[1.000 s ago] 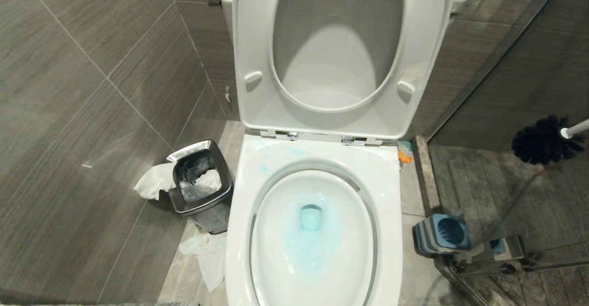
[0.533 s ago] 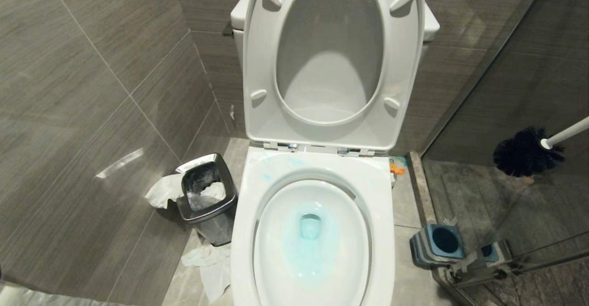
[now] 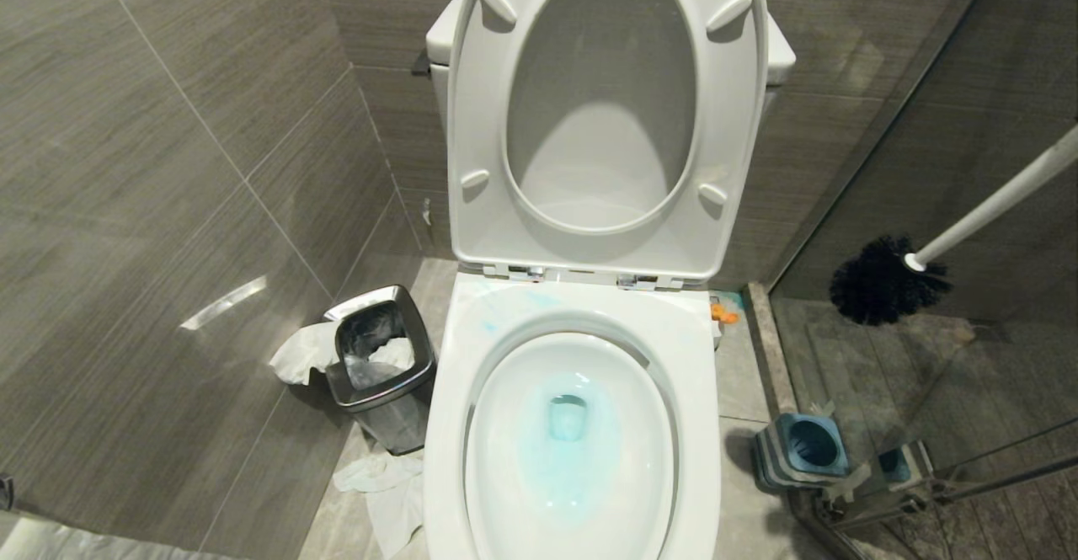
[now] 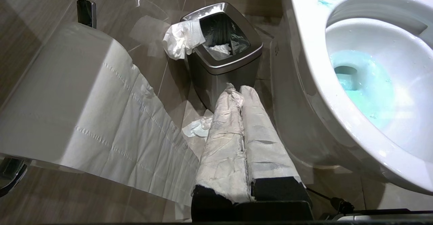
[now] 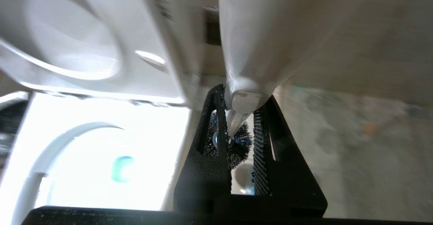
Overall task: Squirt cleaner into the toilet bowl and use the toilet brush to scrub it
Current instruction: Scrub the toilet bowl
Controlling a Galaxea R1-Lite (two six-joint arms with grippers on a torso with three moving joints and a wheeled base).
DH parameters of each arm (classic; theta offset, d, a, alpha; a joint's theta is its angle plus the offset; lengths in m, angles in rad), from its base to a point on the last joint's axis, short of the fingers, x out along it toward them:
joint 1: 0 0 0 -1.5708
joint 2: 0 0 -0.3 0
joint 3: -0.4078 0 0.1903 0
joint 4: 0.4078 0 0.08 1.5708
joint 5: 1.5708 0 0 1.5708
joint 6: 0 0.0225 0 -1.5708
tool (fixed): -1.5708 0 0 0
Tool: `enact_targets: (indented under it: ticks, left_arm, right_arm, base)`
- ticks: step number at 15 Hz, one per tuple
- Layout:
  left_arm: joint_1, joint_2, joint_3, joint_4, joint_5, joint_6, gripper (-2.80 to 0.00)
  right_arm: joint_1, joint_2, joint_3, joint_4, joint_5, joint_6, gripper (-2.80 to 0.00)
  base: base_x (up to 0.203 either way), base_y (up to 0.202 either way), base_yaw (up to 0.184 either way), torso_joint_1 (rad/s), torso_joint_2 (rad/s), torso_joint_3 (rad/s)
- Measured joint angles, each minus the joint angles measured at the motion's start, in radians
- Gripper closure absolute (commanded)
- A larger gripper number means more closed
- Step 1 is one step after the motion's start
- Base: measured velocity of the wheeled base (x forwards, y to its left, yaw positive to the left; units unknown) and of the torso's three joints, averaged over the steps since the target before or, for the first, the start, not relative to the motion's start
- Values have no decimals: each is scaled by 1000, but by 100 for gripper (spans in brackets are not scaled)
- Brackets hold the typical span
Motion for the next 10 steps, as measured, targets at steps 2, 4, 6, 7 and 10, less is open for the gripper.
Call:
enact_targets:
  ticks: [2, 4, 6, 7, 10]
  left_arm:
    - [0, 0, 0, 0, 0, 1, 0]
    - [0, 0, 0, 0, 0, 1, 0]
    - [0, 0, 0, 0, -1, 1, 0]
    - [0, 0, 0, 0, 0, 1, 0]
    - [0, 0, 0, 0, 0, 1, 0]
  right_arm:
    - [138, 77, -90, 5, -110, 18, 0]
    - [263, 149, -173, 20, -196, 25, 0]
    - [376, 215, -230, 42, -265, 41, 0]
    - [419, 246, -249, 46, -286, 46, 0]
    - [536, 336, -298, 48, -363, 87, 0]
  base:
    - [0, 0, 0, 0, 0, 0]
    - [0, 0, 0, 0, 0, 0]
    - [0, 0, 0, 0, 0, 0]
    - [0, 0, 0, 0, 0, 0]
    - [0, 0, 0, 0, 0, 0]
